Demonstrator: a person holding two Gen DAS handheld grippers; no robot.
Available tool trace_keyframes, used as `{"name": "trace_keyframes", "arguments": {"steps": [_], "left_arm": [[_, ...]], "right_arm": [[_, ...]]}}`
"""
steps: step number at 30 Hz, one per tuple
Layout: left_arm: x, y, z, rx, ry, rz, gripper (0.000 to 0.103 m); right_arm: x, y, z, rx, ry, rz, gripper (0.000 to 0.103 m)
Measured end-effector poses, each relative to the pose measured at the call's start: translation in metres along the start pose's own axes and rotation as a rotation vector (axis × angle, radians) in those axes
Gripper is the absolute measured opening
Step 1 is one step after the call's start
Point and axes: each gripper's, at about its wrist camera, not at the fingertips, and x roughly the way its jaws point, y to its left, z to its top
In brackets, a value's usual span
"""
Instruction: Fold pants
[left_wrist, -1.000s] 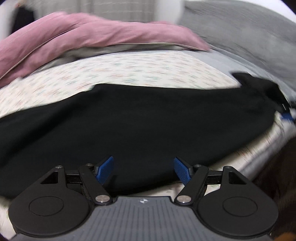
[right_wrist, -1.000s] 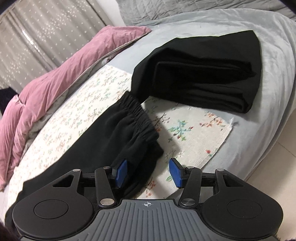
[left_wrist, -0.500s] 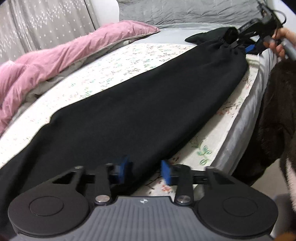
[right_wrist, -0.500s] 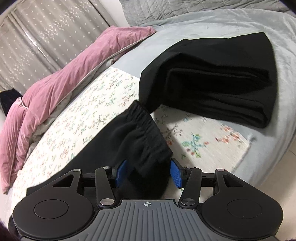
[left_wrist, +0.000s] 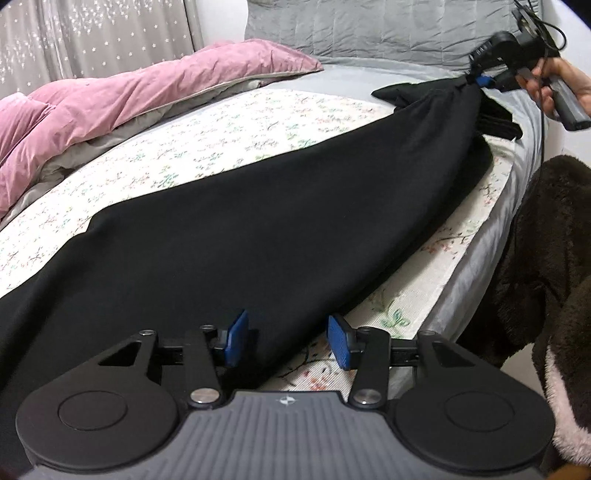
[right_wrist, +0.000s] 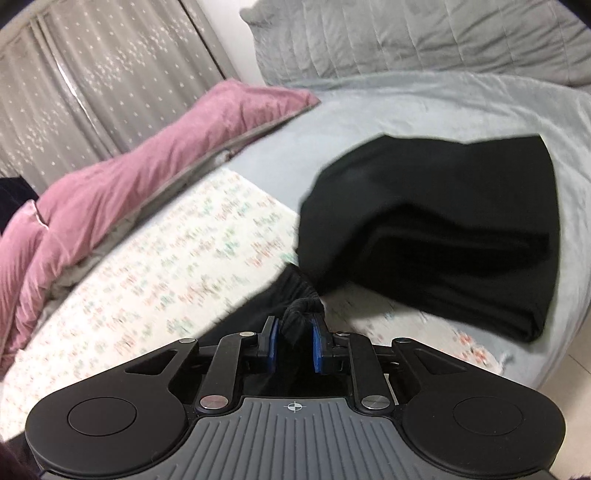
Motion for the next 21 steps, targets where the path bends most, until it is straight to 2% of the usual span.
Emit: {"name": "trace_keyframes", "arguments": {"steps": [7,8,9,10,11,14,17,21], "left_arm": [[0.004,-0.003,0.005,0.0,-0.036,0.044,0.06],[0.006,-0.002,0.005,-0.007,-0.037,0.061,0.051],[0.009,-0.001,0.006,-0.011,-0.029,0.082,0.029],[0.013,0.0,0.007,-0.015,-0.005,0.114,0.018],[0.016,0.002,0.009,-0.02,0.011,0.146,0.016],[0.012,0.013,0.021,-0.062,-0.022,0.255,0.016],[-0.006,0.031,0.037,-0.126,-0.1,0.342,0.016],[-0.036,0.041,0.055,-0.127,-0.217,0.475,0.016]], "right_arm": [[-0.012,0.03,0.032,-0.016,-0.032,0.063,0.016],[-0.013,0.035,0.035,-0.025,-0.037,0.067,0.016],[-0.012,0.039,0.038,-0.035,-0.039,0.068,0.016],[-0.012,0.044,0.039,-0.046,-0.039,0.068,0.016],[-0.01,0.049,0.041,-0.057,-0.035,0.068,0.016],[-0.001,0.058,0.043,-0.076,-0.018,0.072,0.016],[0.006,0.063,0.047,-0.066,0.0,0.101,0.016],[0.007,0.066,0.049,-0.044,-0.009,0.183,0.016]]}}
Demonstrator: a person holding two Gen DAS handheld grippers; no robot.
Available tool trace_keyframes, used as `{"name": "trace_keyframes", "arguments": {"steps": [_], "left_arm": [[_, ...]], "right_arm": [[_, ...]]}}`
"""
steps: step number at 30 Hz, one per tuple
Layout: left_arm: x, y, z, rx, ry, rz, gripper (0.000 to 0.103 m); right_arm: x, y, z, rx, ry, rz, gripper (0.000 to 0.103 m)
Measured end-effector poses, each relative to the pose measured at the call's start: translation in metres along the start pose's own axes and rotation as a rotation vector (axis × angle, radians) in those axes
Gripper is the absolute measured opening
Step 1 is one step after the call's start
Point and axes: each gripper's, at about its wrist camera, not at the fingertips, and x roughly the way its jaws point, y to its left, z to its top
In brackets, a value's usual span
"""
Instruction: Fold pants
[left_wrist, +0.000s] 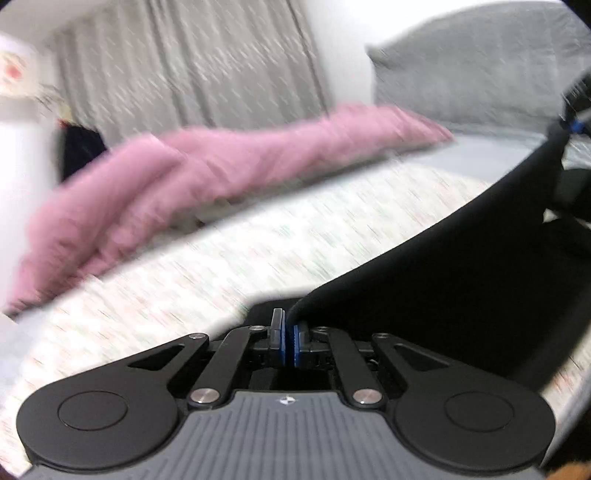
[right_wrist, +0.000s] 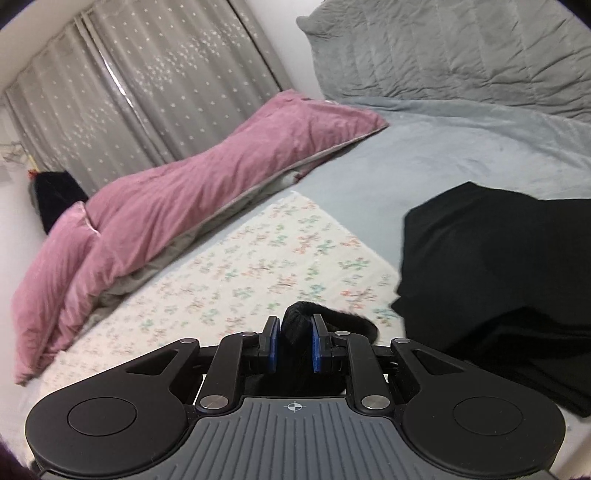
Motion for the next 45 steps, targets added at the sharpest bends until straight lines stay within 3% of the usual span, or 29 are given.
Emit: {"name": "trace_keyframes", "arguments": {"steps": [2,5,8,12,15,19,22,26,30,34,37,39,40,43,45], "left_arm": [[-0.012,0.005,0.006,0.02,-0.059,0.046,0.016],[-0.023,0.001,0.001,0.087,-0.048,0.01,0.017],[-0.02,-0.02,-0.023,0.189,0.05,-0.066,0.021],[-0.011,-0.051,-0.067,0.309,0.192,-0.179,0.021],[-0.013,-0.064,-0.088,0.367,0.217,-0.174,0.02],[-0.01,-0.058,-0.082,0.314,0.22,-0.176,0.021],[-0.014,-0.055,-0.076,0.292,0.209,-0.2,0.021],[-0.014,-0.068,-0.079,0.308,0.194,-0.266,0.021],[-0.008,-0.081,-0.081,0.365,0.204,-0.259,0.021],[-0.002,-0.071,-0.077,0.315,0.231,-0.298,0.021],[-0.006,-0.058,-0.072,0.248,0.225,-0.348,0.033],[-0.008,-0.041,-0.068,0.162,0.226,-0.387,0.055],[-0.01,-0.032,-0.066,0.117,0.222,-0.398,0.058],[-0.015,-0.002,-0.063,0.019,0.212,-0.353,0.072],[-0.016,0.018,-0.063,-0.04,0.198,-0.294,0.08]], "right_arm": [[-0.003,-0.001,-0.001,0.013,-0.01,0.06,0.016],[-0.009,-0.007,-0.007,0.031,-0.019,0.118,0.016],[-0.006,-0.023,-0.027,0.017,0.032,0.057,0.016],[0.01,-0.054,-0.069,0.003,0.169,-0.067,0.016],[0.014,-0.079,-0.096,0.028,0.238,-0.123,0.014],[0.004,-0.084,-0.106,0.02,0.223,-0.12,0.014],[-0.013,-0.067,-0.101,-0.042,0.146,-0.139,0.013],[-0.028,-0.058,-0.099,-0.137,0.058,-0.228,0.013],[-0.018,-0.084,-0.1,-0.091,0.114,-0.253,0.013],[-0.009,-0.089,-0.096,-0.1,0.179,-0.241,0.018],[-0.014,-0.08,-0.094,-0.141,0.17,-0.269,0.032],[-0.025,-0.071,-0.093,-0.194,0.126,-0.29,0.051],[-0.03,-0.066,-0.093,-0.222,0.102,-0.3,0.055],[-0.039,-0.05,-0.088,-0.297,0.072,-0.294,0.057],[-0.038,-0.033,-0.084,-0.339,0.073,-0.244,0.057]]}}
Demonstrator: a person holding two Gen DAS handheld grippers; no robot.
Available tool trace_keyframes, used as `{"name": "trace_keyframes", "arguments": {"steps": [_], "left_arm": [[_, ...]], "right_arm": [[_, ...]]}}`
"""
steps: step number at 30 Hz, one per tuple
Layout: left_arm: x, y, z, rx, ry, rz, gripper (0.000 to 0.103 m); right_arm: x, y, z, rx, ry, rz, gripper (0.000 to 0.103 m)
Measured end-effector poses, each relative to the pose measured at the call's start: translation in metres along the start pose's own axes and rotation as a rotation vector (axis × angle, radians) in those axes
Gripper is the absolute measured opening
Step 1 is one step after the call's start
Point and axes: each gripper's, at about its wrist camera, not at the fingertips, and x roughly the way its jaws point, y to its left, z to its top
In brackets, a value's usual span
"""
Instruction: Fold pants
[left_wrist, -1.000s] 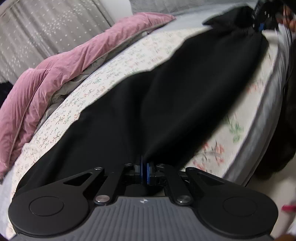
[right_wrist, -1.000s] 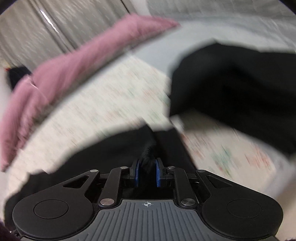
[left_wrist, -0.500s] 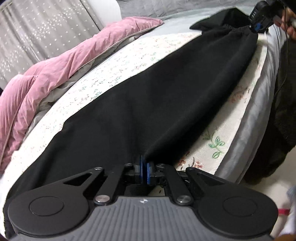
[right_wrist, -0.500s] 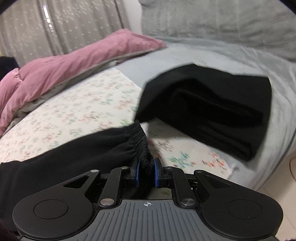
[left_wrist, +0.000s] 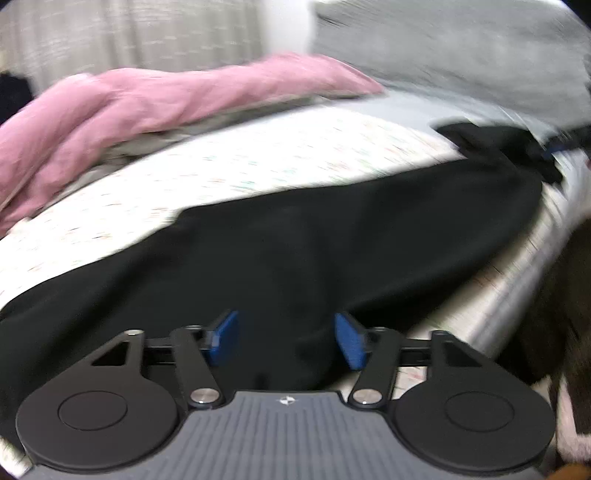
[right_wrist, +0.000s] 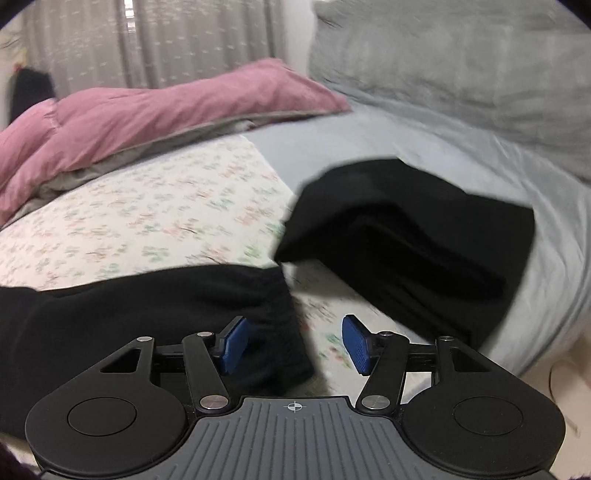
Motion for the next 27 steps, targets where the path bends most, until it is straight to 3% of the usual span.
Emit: {"name": "trace_keyframes", "arguments": {"steps": [3,11,16,20,23,27], "left_arm": [[-0.009,0.029,-0.004,-0.108,-0.019,0.121,0.083],[-0.034,0.104,-0.034,-0.403,-0.014,0.343,0.088],[-0.041,0.16,-0.046,-0.587,-0.017,0.408,0.088],[-0.051,0.189,-0.053,-0.626,-0.033,0.478,0.088],[-0.049,0.21,-0.048,-0.641,-0.028,0.477,0.088],[-0.035,0.212,-0.037,-0.539,-0.011,0.482,0.087]], "right_arm": [[0.005,0.029,0.011,-0.046,0.007,0.106,0.061],[0.045,0.138,0.039,-0.168,0.05,0.391,0.063],[0.075,0.221,0.053,-0.274,0.109,0.531,0.063],[0.098,0.292,0.059,-0.338,0.163,0.63,0.063],[0.117,0.334,0.06,-0.374,0.2,0.656,0.063],[0.143,0.378,0.059,-0.41,0.235,0.679,0.062]]}}
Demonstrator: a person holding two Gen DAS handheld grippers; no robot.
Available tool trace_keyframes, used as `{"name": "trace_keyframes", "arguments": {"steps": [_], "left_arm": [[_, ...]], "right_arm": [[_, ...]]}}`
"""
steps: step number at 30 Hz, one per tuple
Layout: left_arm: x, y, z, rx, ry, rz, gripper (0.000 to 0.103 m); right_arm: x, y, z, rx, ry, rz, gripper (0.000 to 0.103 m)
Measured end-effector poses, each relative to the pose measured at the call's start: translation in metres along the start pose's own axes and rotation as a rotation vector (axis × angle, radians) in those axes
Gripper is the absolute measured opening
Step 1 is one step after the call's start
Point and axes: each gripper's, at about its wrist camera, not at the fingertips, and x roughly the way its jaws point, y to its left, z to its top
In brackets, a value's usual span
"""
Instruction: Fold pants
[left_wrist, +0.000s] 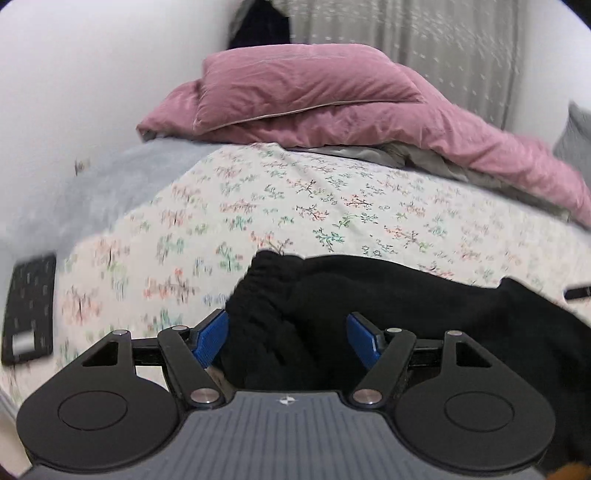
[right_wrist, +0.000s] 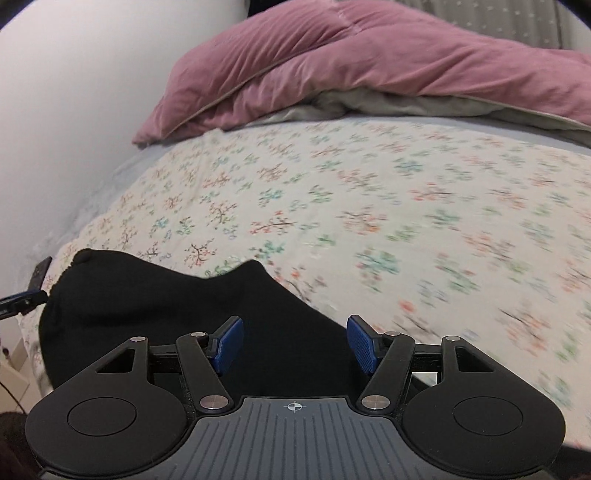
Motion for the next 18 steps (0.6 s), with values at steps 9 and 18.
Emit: {"name": "trace_keyframes", "arguments": {"steps": [9,18], "left_arm": [[0.066,0.046,0.02,-0.179,0.16,-0.125,0.079],[0.049,0.036,0.01,-0.156,0.03,0.048,0.032]], "right_arm": [[0.071,0.01,0.037,0.005,0.09,0.076,0.037],[0.069,0.026,0.046,-0.038,-0.068,0.096,0.002]]}}
